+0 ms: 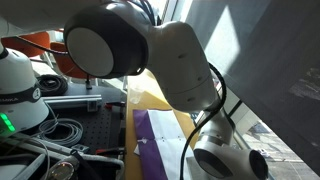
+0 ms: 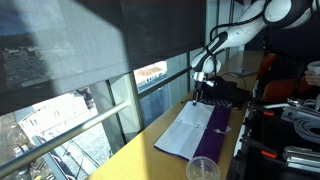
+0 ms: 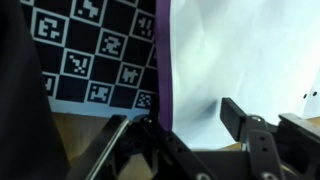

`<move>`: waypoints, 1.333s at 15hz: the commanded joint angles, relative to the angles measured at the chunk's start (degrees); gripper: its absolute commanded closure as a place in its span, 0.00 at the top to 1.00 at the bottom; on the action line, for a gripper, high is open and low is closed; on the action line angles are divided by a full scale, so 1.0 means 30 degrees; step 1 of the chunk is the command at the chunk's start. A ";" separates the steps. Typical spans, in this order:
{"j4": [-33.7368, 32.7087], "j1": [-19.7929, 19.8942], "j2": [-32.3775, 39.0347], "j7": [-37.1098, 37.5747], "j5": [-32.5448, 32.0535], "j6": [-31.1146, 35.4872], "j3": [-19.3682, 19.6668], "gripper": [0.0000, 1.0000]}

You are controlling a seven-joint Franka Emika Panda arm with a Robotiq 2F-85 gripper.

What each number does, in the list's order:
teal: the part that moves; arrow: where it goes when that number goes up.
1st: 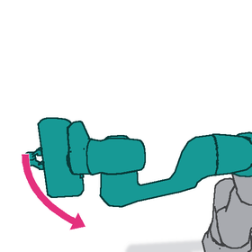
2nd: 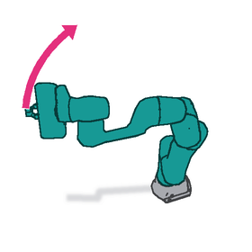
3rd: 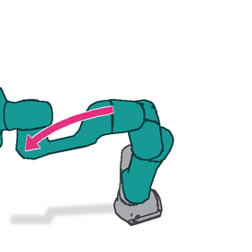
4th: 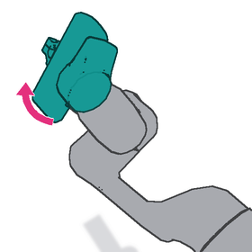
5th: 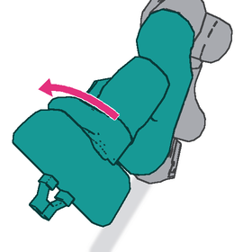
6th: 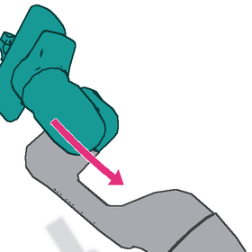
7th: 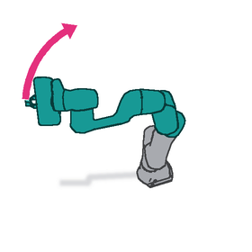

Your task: Close the file

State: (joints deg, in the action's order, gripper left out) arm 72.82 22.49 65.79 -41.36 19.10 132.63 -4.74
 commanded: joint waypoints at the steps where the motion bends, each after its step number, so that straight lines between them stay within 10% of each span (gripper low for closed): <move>1: -0.1131 0.0490 0.0464 0.0444 -0.0219 -0.0600 -0.0644 0.35; 6: -0.1214 0.0337 -0.0244 0.1305 -0.0325 -0.1076 -0.0662 0.01; 20: 0.2882 -0.1405 -0.8697 0.3197 -0.2803 -0.3449 0.0400 0.00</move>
State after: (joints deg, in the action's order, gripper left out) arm 75.14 19.70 46.04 -32.37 12.76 122.67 -4.66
